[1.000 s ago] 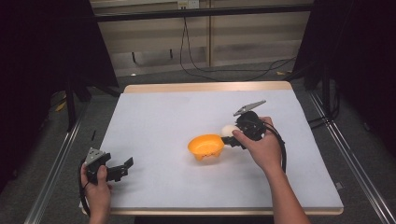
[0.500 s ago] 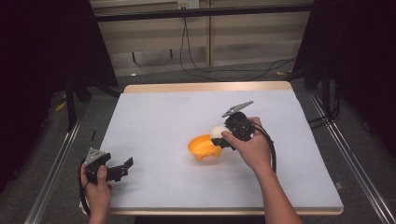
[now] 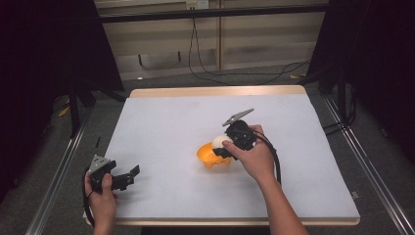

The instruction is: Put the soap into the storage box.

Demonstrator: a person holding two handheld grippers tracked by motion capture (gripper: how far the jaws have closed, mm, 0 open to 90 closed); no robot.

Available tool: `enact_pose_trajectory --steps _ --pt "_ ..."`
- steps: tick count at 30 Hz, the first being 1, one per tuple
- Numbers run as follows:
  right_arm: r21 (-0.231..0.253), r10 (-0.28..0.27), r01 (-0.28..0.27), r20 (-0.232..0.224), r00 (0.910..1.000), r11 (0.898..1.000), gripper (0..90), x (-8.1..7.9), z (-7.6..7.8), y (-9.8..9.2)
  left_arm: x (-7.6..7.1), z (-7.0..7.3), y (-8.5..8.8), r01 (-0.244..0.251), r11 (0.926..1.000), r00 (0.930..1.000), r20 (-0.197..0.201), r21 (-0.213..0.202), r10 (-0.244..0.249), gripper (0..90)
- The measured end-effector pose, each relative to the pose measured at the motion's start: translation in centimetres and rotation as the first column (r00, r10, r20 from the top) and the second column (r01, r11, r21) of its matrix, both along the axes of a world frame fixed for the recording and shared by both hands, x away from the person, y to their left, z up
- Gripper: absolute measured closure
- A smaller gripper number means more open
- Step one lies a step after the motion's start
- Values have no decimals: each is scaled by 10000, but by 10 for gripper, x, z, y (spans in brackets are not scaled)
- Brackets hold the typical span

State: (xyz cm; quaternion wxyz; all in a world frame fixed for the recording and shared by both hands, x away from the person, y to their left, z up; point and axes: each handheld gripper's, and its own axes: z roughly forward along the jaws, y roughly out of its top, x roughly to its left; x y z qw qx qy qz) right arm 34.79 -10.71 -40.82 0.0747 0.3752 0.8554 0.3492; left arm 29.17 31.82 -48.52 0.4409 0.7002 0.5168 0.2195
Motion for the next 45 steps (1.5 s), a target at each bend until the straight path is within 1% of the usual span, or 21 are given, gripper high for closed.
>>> enact_pose_trajectory --steps 8,10,12,14,15,16,17,19,20,27,29,33,35,36,39,41,42,43,45 --pt "-209 -137 138 49 9999 9997 246 0 -2 9 0 0 0 0 10000 10000 0 -2 0 9" --pt "-267 -316 315 -48 9995 9991 246 -1 -2 11 0 0 0 -15 10000 10000 4 -14 15 9" --pt "-337 -295 294 -11 9996 9990 246 0 -3 12 0 0 0 1 10000 10000 21 34 -1 9" --pt "-443 -383 376 -160 9991 9983 246 0 -4 14 0 0 0 27 10000 10000 4 -13 -27 9" --pt "-466 -296 290 -119 9995 9985 245 1 -4 14 0 0 0 7 10000 10000 13 -35 -7 9" --pt "-508 -397 386 -206 9990 9980 246 0 -4 15 0 0 0 9 10000 10000 14 -40 -8 9" --pt "-573 -352 341 -168 9992 9978 245 0 -5 16 0 0 0 -5 10000 10000 -4 -28 5 9" --pt "-657 -371 355 -233 9990 9972 245 1 -7 16 0 0 0 27 10000 10000 2 -14 -27 9" --pt "-757 -478 457 -258 9985 9961 245 1 -7 17 0 0 0 10 10000 10000 11 -31 -10 9" --pt "-734 -653 629 -310 9974 9953 245 2 -10 21 0 0 0 1 10000 10000 -2 -38 -1 9" --pt "-825 -591 558 -382 9975 9950 245 2 -11 22 0 0 0 7 10000 10000 2 -37 -7 9" --pt "-858 -711 679 -351 9969 9940 244 2 -14 24 0 0 0 9 10000 10000 5 -35 -9 9" --pt "-905 -753 710 -451 9961 9934 244 2 -15 24 0 0 0 6 10000 10000 3 -42 -6 9" --pt "-949 -807 763 -429 9958 9926 243 1 -15 24 0 0 0 -2 10000 10000 -8 -67 1 9" --pt "-978 -747 698 -472 9961 9928 242 2 -16 23 0 0 0 9 10000 10000 5 -34 -9 9" --pt "-981 -805 754 -493 9955 9923 241 1 -17 22 0 0 0 6 10000 10000 3 -38 -6 8" --pt "-1010 -738 688 -467 9962 9925 237 1 -18 22 0 0 0 5 10000 10000 -2 -37 -5 9" --pt "-967 -807 758 -478 9956 9924 224 1 -19 22 0 0 0 -19 10000 10000 7 -11 19 9" --pt "-646 -831 802 -443 9956 9947 205 0 -16 19 0 0 0 -23 10000 10000 3 -8 23 9"
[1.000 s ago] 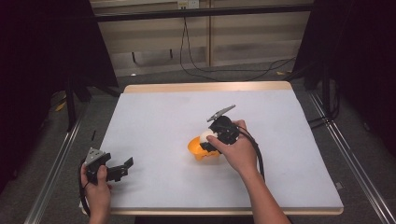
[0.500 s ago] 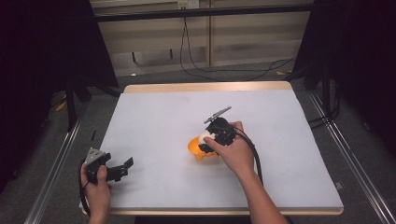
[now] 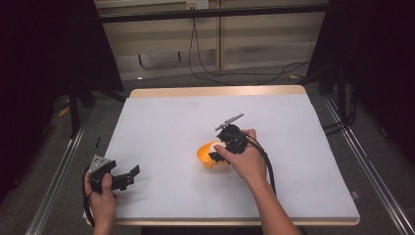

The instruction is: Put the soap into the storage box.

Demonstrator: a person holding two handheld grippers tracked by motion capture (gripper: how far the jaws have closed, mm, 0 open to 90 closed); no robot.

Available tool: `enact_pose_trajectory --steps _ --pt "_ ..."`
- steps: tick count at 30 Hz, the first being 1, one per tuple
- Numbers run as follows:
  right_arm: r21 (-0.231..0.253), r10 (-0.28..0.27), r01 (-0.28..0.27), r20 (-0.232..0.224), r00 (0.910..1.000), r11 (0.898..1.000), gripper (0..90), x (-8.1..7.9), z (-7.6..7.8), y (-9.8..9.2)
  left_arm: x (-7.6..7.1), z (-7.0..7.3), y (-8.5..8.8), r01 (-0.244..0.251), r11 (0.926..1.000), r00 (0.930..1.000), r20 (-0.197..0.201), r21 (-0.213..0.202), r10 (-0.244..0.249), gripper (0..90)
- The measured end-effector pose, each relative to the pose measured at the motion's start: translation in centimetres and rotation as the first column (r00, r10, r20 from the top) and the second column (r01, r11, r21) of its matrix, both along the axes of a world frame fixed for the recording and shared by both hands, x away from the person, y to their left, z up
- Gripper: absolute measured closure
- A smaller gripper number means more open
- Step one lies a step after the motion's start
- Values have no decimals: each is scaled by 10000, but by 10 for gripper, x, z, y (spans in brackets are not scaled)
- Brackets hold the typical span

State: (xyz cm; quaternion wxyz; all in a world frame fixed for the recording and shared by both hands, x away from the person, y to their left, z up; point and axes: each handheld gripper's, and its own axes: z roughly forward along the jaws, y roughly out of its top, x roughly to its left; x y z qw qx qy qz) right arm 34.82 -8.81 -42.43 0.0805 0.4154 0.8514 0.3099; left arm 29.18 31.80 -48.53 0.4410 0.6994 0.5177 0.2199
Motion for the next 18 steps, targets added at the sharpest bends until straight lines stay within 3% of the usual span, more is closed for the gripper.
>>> enact_pose_trajectory --steps 11,15,18 --pt "448 -192 173 416 9989 9988 141 -3 12 -14 0 0 0 28 10000 10000 11 -18 -28 9" --pt "659 -474 436 572 9972 9969 18 -4 13 -24 0 0 0 41 10000 10000 8 5 -41 9" --pt "760 -730 678 685 9950 9948 0 -6 14 -32 0 0 0 43 10000 10000 4 12 -43 9"
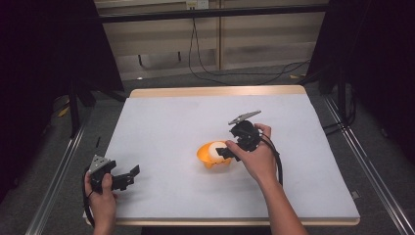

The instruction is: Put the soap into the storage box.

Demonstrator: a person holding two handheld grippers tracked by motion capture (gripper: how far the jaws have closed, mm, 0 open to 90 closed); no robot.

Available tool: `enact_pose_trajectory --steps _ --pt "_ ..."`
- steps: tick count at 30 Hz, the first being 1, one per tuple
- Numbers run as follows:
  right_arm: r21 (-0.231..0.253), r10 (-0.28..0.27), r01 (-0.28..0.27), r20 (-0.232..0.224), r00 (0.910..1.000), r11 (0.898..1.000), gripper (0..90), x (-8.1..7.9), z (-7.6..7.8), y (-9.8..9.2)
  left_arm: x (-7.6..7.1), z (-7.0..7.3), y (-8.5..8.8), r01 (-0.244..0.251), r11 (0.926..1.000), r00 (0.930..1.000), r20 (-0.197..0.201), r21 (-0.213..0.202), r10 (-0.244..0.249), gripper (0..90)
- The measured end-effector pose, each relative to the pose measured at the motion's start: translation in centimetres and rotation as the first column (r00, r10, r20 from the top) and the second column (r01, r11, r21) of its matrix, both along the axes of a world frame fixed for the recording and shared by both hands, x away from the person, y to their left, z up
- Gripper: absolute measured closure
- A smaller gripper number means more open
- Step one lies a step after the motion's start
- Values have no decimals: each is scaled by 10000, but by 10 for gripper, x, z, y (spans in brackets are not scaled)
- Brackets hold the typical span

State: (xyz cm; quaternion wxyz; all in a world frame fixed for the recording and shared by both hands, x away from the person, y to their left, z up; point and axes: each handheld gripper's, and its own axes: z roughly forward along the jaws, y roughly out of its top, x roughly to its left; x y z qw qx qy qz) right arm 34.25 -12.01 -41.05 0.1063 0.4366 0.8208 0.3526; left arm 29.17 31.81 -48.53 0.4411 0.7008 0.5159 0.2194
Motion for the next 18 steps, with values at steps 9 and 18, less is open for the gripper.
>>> enact_pose_trajectory --steps 9,18 --pt "199 -369 364 238 9990 9991 0 -6 0 -27 0 0 0 -10 10000 10000 8 -24 10 9" --pt "176 -793 787 366 9962 9967 0 -12 -1 -51 0 0 0 -10 10000 10000 19 1 10 9"
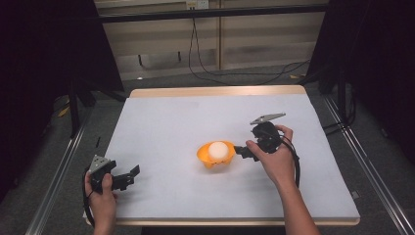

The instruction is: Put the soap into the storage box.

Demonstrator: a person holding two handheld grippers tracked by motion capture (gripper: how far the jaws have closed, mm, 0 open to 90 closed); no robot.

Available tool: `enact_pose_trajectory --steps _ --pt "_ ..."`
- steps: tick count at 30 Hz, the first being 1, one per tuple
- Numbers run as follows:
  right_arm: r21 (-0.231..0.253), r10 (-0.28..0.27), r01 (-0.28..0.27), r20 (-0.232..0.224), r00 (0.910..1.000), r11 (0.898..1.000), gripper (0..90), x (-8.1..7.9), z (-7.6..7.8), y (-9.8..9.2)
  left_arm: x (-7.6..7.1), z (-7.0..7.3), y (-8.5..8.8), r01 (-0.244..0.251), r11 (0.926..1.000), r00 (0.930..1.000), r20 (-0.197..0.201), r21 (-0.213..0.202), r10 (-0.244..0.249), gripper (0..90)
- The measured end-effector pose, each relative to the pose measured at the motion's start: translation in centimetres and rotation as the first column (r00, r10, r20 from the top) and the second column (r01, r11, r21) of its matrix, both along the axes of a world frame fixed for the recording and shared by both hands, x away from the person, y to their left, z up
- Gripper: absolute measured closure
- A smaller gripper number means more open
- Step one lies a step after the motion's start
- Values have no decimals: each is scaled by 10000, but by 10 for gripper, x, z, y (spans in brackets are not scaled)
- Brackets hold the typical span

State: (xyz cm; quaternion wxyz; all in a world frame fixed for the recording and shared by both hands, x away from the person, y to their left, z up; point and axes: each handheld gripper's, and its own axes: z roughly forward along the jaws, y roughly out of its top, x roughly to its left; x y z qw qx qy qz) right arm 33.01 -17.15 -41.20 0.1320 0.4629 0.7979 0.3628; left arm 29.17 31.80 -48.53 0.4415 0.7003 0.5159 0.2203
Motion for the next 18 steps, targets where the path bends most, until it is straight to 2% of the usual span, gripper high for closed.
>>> enact_pose_trajectory --steps 18 --pt "106 -787 785 176 9967 9969 0 -16 -11 -47 0 0 0 2 10000 10000 19 -12 -2 9"
